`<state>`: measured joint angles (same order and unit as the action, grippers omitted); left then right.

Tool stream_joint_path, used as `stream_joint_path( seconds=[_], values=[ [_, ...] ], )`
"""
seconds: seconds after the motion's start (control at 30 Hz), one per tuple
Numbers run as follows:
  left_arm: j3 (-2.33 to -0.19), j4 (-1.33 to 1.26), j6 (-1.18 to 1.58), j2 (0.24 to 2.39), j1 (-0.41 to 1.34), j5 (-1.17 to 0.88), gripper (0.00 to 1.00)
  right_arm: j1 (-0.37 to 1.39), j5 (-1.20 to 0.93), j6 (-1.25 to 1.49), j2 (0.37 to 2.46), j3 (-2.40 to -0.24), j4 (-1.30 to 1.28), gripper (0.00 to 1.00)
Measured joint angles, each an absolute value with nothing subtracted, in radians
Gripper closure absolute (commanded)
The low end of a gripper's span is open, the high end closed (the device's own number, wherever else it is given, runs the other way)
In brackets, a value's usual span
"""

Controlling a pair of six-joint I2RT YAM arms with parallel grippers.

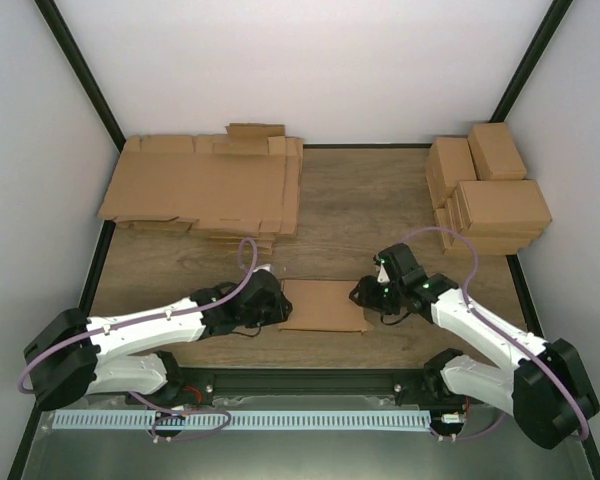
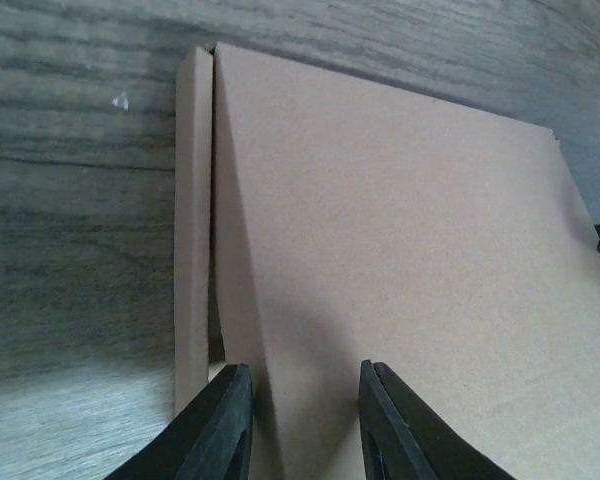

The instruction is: Fold the paper box

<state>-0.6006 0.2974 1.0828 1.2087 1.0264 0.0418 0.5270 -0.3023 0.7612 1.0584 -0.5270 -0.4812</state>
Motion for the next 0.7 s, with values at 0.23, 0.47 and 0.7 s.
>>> stream_joint_path(
  seconds=[0.23, 0.47, 0.7],
  values=[
    [-0.612, 0.324, 1.037, 1.199, 0.990, 0.031, 0.72, 0.527, -0.266, 0.726, 1.043, -0.549, -0.533, 0.81],
    [-0.575, 0.295, 1.025, 1.198, 0.976, -0.035, 0.82, 0.527, -0.348, 0.765, 1.013, -0.484, -0.506, 0.87],
    [-0.538, 0.266, 1.043, 1.217, 0.968, -0.093, 0.88, 0.525, -0.374, 0.837, 0.988, -0.426, -0.465, 0.93]
  ],
)
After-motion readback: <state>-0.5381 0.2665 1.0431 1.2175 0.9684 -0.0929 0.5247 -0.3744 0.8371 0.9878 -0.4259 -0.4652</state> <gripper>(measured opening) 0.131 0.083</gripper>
